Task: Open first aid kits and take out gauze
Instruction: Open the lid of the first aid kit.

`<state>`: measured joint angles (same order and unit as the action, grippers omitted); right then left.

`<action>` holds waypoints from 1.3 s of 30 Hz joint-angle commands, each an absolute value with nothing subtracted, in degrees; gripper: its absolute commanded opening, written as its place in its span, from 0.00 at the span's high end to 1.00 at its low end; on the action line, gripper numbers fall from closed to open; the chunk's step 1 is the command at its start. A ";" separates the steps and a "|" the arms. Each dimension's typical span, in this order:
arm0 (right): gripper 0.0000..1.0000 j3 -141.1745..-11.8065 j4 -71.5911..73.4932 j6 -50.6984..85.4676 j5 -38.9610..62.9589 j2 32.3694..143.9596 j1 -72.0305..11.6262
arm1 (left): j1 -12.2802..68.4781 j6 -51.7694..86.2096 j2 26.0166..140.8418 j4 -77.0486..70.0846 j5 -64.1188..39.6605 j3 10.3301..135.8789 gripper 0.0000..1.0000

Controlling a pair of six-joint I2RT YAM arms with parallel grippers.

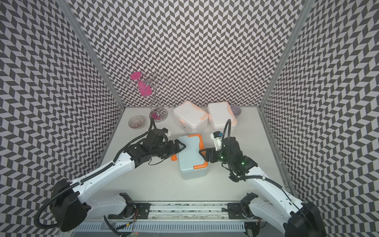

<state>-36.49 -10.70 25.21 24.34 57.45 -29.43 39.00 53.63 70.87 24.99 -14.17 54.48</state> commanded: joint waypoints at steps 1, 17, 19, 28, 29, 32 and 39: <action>0.33 -38.25 -7.65 24.19 26.58 58.65 -29.20 | 39.55 53.62 70.70 25.14 -13.49 54.28 0.15; 0.34 -38.31 -7.29 24.38 30.86 61.92 -29.17 | 40.48 53.52 72.35 26.66 -11.72 54.84 0.15; 0.34 -38.45 -7.51 24.30 31.02 62.13 -29.11 | 40.39 53.44 71.62 27.23 -11.07 54.93 0.15; 0.35 -38.38 -7.30 24.41 31.44 62.58 -29.11 | 40.16 53.46 70.00 28.04 -10.30 54.32 0.15; 0.35 -38.39 -7.36 24.43 31.46 62.58 -29.17 | 40.06 53.44 70.05 28.19 -10.28 54.32 0.15; 0.35 -38.31 -7.30 24.38 31.41 62.58 -29.09 | 39.99 53.44 69.79 28.22 -9.77 54.12 0.15; 0.35 -38.28 -7.18 24.55 31.85 62.75 -29.15 | 39.93 53.36 70.92 26.61 -11.81 53.88 0.15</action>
